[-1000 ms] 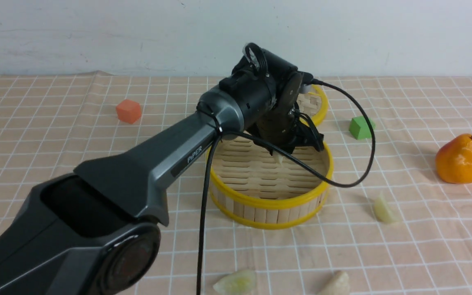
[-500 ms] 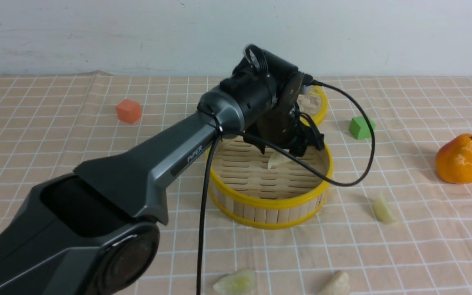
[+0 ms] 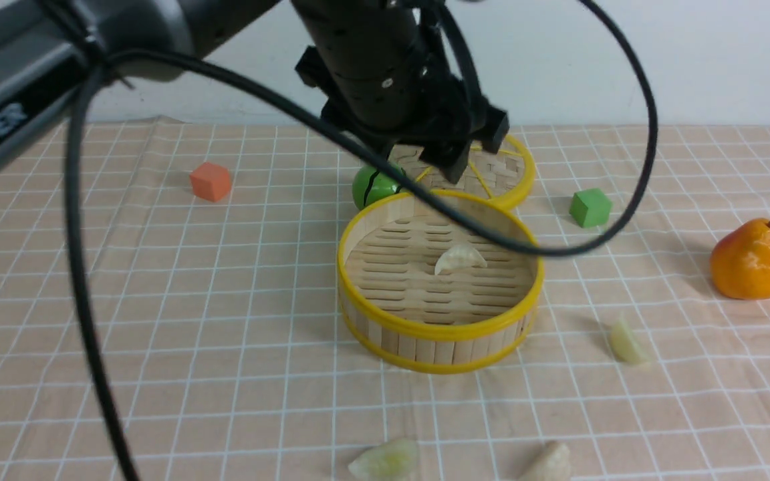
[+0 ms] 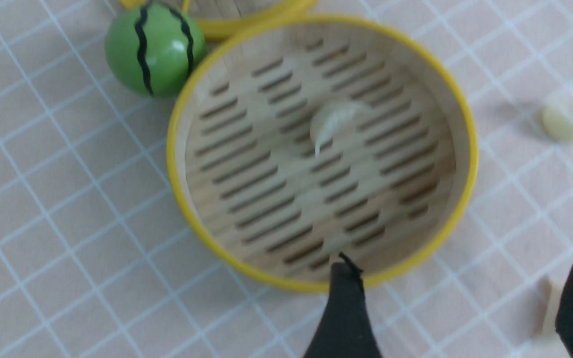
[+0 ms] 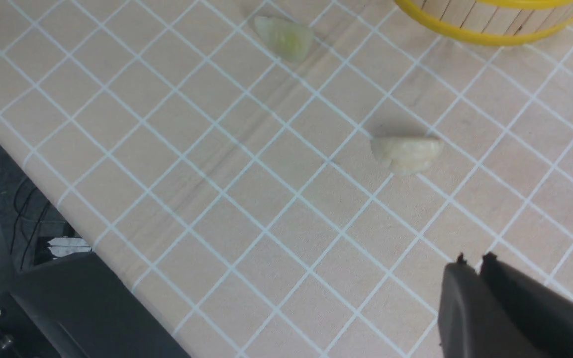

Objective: Put the dumplings into the steamer on the table with the brown tablecloth.
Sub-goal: 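Reach for and grasp a dumpling on the table with the left gripper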

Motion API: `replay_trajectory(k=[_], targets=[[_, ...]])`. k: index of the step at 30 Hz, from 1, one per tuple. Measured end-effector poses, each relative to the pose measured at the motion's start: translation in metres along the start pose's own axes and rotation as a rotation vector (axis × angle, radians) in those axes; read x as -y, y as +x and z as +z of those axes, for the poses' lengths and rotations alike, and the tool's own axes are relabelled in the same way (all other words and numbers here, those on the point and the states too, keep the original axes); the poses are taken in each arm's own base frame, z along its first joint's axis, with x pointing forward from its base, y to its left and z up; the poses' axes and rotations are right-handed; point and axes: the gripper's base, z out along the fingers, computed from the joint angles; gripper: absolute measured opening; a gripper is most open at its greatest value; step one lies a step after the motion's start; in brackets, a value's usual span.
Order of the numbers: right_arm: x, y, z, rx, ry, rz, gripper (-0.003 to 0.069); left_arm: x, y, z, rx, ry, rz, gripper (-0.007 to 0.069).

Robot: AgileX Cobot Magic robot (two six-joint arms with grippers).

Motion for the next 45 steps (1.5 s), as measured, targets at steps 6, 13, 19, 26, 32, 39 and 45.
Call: replay_trajectory(k=[6, 13, 19, 26, 32, 39, 45], targets=[[0.001, -0.003, 0.000, 0.031, 0.007, 0.000, 0.0050, 0.020, 0.050, 0.016, -0.196, 0.019, 0.115, 0.0520], [0.000, -0.005, 0.000, 0.057, 0.000, 0.007, 0.0054, 0.037, 0.098, 0.051, -0.390, 0.027, 0.182, 0.0521], [-0.001, -0.005, 0.000, 0.059, -0.008, 0.011, 0.0059, 0.040, 0.115, 0.072, -0.381, 0.035, 0.180, 0.0521], [-0.002, -0.005, 0.000, 0.059, -0.018, 0.016, 0.0059, 0.041, 0.121, 0.086, -0.334, 0.044, 0.182, 0.0521], [-0.002, -0.005, 0.000, 0.059, -0.018, 0.016, 0.0067, 0.046, 0.128, 0.127, -0.379, 0.046, 0.206, 0.0521], [-0.001, -0.005, 0.000, 0.058, -0.014, 0.014, 0.0075, 0.047, 0.138, 0.173, -0.394, 0.011, 0.266, 0.0521], [-0.001, -0.005, 0.000, 0.058, -0.014, 0.014, 0.0076, 0.047, 0.139, 0.180, -0.391, 0.007, 0.275, 0.0510]])
